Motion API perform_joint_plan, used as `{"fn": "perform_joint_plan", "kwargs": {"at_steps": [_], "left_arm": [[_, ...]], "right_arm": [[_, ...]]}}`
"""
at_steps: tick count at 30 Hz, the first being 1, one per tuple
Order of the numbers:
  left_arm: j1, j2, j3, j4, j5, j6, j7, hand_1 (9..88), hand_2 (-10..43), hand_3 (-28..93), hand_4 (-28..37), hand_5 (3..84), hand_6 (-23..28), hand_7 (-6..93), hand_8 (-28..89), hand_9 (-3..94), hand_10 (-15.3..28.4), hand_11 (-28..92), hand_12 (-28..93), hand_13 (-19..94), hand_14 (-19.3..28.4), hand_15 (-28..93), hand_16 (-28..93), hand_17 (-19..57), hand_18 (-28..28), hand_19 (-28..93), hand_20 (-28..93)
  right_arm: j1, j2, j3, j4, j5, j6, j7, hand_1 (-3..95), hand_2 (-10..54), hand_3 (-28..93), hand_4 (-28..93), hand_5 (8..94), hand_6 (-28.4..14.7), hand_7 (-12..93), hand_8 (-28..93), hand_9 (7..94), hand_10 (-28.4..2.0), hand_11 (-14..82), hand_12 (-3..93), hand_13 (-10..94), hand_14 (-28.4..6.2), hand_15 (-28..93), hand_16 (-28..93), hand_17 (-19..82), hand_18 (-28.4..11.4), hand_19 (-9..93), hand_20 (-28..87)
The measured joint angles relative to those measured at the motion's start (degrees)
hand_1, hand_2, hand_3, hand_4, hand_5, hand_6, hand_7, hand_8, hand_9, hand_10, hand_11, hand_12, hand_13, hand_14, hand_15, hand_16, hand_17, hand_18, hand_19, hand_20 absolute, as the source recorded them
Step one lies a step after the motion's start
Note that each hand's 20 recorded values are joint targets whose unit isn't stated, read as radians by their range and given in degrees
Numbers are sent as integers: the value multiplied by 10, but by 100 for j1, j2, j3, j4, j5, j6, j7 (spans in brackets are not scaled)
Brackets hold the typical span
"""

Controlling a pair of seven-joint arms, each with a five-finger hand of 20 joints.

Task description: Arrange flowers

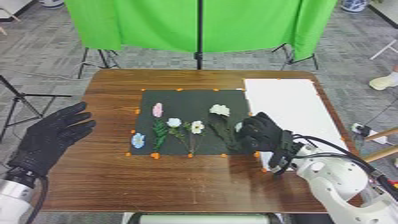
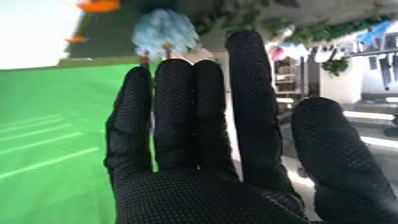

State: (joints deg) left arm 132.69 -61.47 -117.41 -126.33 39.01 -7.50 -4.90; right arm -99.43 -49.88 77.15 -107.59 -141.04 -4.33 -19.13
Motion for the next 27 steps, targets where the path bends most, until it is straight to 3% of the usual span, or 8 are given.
{"fn": "perform_joint_plan", "kwargs": {"at_steps": [27], "left_arm": [[-13, 9, 1, 3, 0, -1, -11, 262, 14, 721, -252, 361, 36, 201, -113, 311, 127, 269, 145, 237, 155, 413, -29, -83, 219, 480, 78]], "right_arm": [[-8, -184, -304, -56, -450, -326, 12, 10, 281, 932, -75, 624, -7, 396, -254, 396, -135, 615, 313, 353, -132, 787, 164, 117, -194, 696, 477]]}}
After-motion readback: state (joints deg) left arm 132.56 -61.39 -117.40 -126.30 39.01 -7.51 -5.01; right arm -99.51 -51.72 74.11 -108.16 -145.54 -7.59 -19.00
